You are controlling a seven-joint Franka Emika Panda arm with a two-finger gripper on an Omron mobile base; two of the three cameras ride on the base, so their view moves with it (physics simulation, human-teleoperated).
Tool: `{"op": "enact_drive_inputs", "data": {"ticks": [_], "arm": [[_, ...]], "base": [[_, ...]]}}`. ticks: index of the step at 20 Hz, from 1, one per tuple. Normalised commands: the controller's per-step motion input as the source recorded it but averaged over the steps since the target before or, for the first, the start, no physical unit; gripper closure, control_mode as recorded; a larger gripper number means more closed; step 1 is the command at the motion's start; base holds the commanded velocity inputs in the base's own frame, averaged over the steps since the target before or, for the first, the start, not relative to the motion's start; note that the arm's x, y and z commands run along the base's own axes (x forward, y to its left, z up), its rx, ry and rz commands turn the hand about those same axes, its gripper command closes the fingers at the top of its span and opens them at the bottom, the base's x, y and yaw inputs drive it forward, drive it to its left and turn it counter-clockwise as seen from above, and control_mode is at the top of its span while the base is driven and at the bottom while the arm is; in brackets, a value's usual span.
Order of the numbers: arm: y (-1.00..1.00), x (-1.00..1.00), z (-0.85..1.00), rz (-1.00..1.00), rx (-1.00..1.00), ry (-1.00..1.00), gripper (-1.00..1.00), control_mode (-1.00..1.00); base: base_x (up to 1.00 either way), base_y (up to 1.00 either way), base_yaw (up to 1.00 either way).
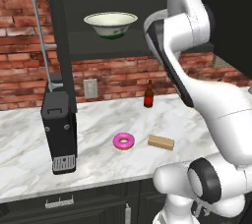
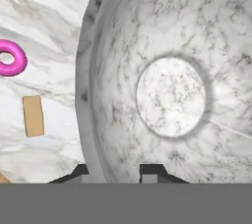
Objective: Pick both bowls and place them on the counter. Then place the cream cheese stick in one bowl and place the donut in the other bowl.
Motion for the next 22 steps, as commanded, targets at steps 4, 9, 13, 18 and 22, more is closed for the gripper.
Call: {"op": "enact_drive_inputs", "data": {"ticks": [4, 9, 13, 18, 22], "arm": [[0.00, -1.00, -0.71, -0.11, 0.00, 0.00, 1.00, -1.00], [0.00, -0.97, -0.67, -0.10, 0.00, 0.03, 1.00, -1.00], [-0.12, -0.65, -0.78, -0.07, 0.00, 0.11, 1.00, -1.00], [-0.32, -0.09, -0.71, -0.06, 0.00, 0.18, 1.00, -1.00], [-0.36, 0.00, -0.50, -0.01, 0.00, 0.06, 1.00, -1.00]], "base": [[0.00, 0.00, 0.00], [0.00, 0.00, 0.00], [0.00, 0.00, 0.00], [0.00, 0.00, 0.00], [0.00, 0.00, 0.00]]}}
